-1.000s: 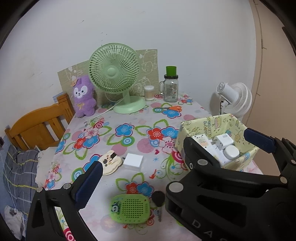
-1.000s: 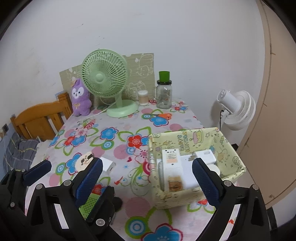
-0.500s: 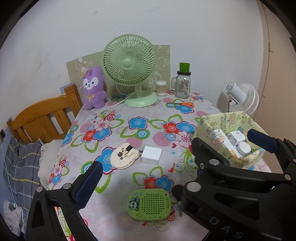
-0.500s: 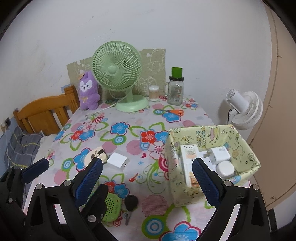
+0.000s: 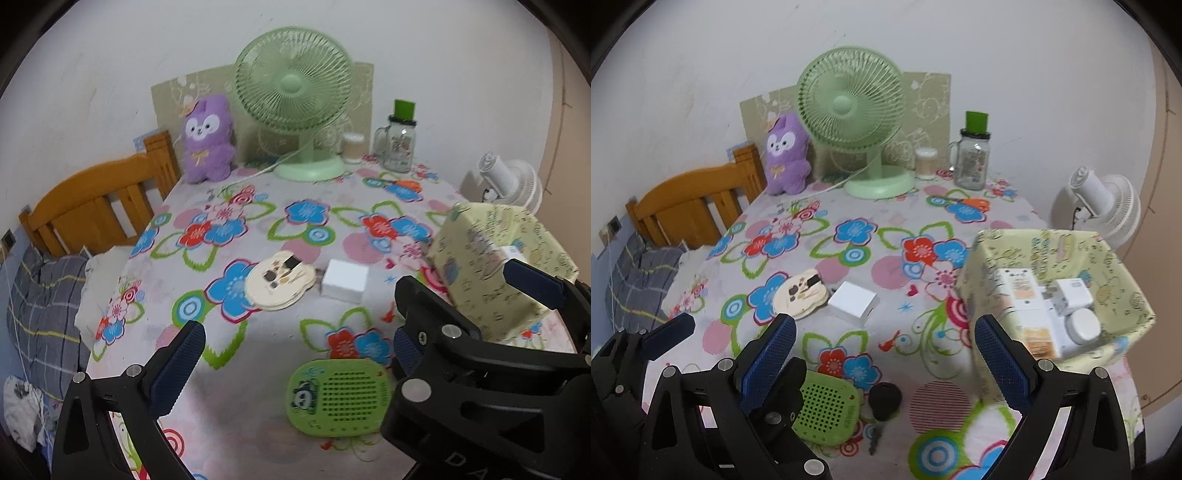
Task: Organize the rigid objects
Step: 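Move the left tool to the round cream compact while the right tool approaches the white cube box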
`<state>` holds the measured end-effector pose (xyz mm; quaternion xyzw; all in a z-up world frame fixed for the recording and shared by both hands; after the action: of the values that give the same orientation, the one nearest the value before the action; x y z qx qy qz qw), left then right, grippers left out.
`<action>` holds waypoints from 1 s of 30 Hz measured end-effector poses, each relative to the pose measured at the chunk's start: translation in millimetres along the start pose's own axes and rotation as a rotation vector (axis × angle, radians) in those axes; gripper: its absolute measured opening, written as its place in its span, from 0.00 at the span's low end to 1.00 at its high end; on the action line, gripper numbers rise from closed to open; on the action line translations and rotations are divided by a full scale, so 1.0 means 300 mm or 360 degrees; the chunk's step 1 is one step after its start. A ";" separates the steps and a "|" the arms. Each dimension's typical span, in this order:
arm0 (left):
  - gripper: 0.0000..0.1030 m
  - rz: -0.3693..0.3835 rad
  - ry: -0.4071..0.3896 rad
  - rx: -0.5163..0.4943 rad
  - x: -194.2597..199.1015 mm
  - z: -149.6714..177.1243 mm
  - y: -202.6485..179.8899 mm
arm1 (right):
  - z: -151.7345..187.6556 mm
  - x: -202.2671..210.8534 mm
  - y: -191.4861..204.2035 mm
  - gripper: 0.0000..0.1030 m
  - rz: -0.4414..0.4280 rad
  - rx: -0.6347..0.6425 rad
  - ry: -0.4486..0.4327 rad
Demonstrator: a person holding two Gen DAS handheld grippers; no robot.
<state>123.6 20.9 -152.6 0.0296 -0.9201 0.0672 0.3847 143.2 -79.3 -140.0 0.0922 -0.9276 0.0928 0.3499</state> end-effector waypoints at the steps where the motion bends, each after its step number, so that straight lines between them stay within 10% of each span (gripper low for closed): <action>1: 1.00 -0.0004 0.0009 0.0009 -0.011 0.002 0.010 | 0.002 -0.014 0.009 0.96 -0.0012 0.0004 0.0006; 30: 1.00 -0.0114 0.0130 0.0043 -0.301 0.009 0.112 | 0.023 -0.343 0.071 0.96 -0.0079 0.0017 0.0166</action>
<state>181.5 54.1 -222.0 0.0650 -0.9010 0.0671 0.4236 209.6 -49.4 -215.9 0.1121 -0.9050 0.0938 0.3995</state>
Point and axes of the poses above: each gripper's, at about its wrist camera, not at the fingertips, and x roughly against the way its jaws point, y to its left, z to its underside, the point moved 6 cm from there along -x, roughly the way its jaws point, and after that the axes turned 11 degrees about x, right-handed, at the moved point
